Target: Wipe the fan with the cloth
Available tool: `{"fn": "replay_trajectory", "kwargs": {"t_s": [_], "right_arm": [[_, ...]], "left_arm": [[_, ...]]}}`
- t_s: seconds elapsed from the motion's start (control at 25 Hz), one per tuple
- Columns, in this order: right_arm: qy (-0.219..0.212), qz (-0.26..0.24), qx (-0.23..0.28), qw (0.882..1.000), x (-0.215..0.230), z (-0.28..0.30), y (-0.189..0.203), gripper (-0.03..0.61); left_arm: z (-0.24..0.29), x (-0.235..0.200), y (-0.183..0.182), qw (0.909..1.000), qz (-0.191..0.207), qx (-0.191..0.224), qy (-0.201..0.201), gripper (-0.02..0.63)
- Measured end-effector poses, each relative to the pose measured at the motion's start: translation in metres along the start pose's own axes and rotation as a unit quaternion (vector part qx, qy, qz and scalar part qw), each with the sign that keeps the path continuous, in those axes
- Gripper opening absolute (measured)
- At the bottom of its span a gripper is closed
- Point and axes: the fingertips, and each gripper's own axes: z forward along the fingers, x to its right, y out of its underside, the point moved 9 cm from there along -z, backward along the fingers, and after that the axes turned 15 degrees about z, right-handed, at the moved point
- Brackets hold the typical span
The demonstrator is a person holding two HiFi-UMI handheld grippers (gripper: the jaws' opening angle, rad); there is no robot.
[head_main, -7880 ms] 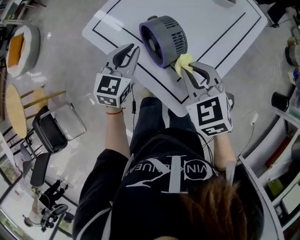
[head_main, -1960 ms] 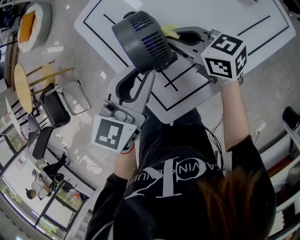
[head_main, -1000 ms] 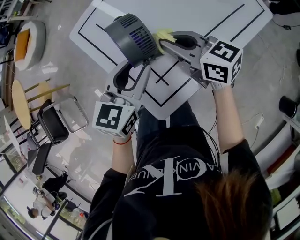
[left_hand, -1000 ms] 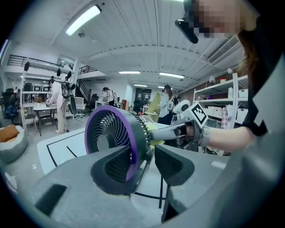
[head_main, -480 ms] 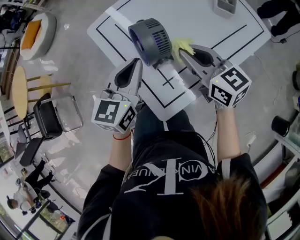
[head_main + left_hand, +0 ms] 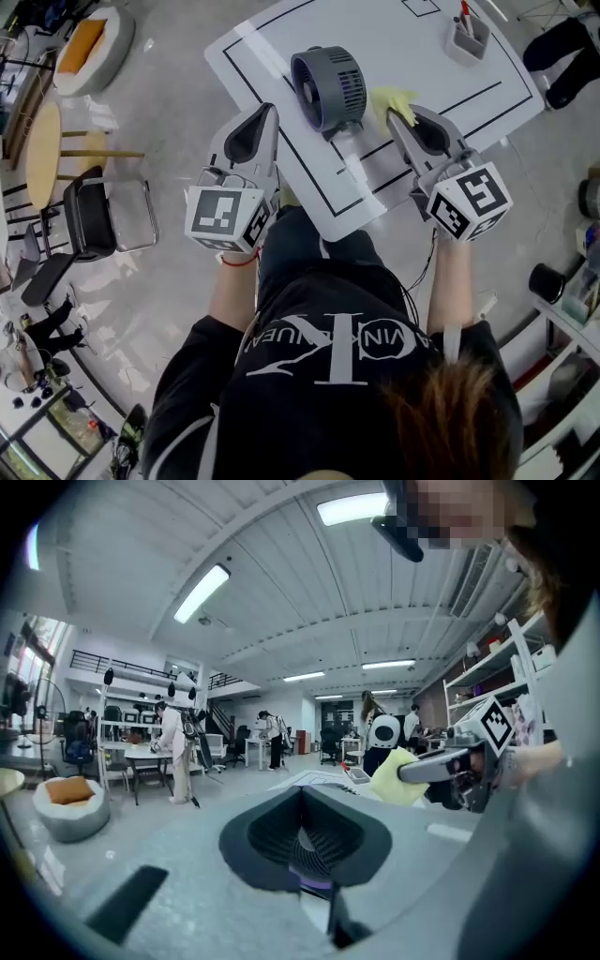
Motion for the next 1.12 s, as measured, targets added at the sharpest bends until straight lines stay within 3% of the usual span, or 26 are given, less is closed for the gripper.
{"fn": "replay_trajectory", "kwargs": {"t_s": [0.28,0.6,1.12], "right_arm": [[0.008,-0.023,0.012,1.000,-0.012,-0.011,-0.012,0.029],[0.035,-0.051,0.059,0.996,-0.023,-0.021,-0.029,0.031],[0.041,-0.060,0.084,0.994,-0.036,-0.031,-0.036,0.031]], "left_arm": [[-0.018,-0.019,-0.012,0.9983,0.012,0.021,-0.052,0.011],[-0.030,-0.029,-0.027,0.9956,0.026,0.038,-0.081,0.011],[-0.051,-0.039,-0.046,0.9911,0.035,0.055,-0.116,0.011]]}}
